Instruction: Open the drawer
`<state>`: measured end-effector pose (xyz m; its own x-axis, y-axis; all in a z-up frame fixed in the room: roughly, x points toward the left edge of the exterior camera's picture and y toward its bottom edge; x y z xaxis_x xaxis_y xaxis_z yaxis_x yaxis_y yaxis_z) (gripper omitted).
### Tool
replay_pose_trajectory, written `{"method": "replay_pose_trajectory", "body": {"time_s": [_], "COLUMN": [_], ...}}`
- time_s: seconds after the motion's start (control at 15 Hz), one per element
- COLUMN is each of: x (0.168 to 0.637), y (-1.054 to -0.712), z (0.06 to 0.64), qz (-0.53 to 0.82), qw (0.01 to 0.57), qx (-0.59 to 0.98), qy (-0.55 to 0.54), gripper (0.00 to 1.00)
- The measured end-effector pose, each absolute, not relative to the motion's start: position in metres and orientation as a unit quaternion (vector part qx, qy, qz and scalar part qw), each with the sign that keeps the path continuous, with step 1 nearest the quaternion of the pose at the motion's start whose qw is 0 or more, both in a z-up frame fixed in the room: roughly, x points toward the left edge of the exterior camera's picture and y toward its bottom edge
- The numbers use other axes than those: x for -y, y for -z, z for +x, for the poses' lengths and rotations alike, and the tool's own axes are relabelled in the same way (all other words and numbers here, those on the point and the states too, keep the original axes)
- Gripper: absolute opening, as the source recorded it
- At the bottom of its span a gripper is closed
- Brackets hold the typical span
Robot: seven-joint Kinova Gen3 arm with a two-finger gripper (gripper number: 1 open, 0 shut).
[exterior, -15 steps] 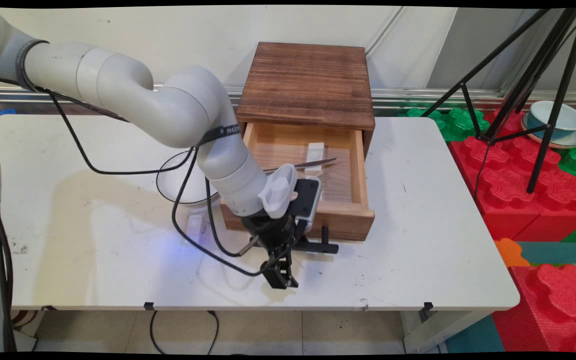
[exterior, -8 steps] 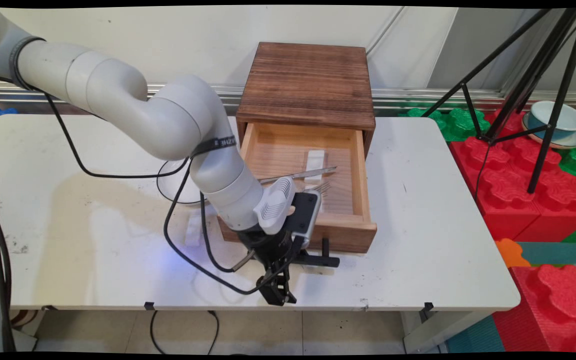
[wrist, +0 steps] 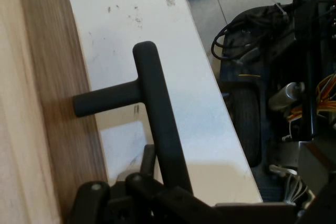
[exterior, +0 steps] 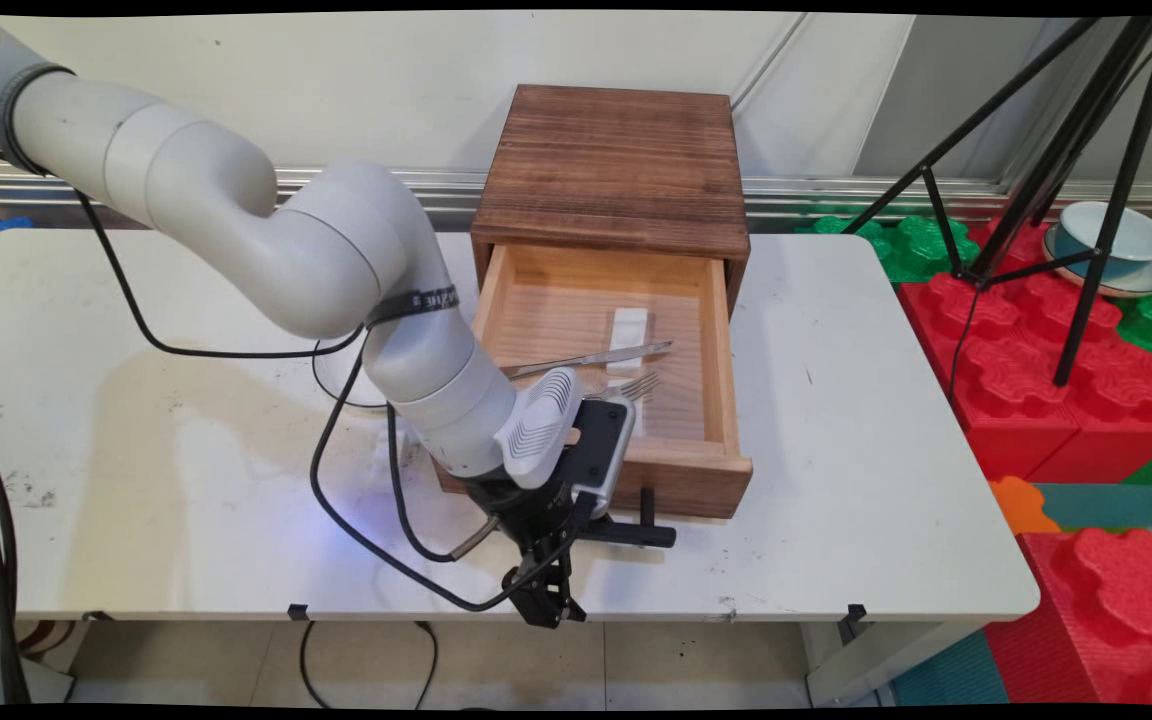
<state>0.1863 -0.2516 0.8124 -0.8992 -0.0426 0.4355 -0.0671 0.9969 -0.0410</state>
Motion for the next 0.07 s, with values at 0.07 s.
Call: {"method": "replay_pose_trajectory", "body": {"time_s": [0.07], "x": [0.2504], "y": [-0.8128], "z": [0.1871], "qz": [0.027], "qw": [0.222], "qx": [0.974], "qy": [-0.030], "gripper": [1.00]}}
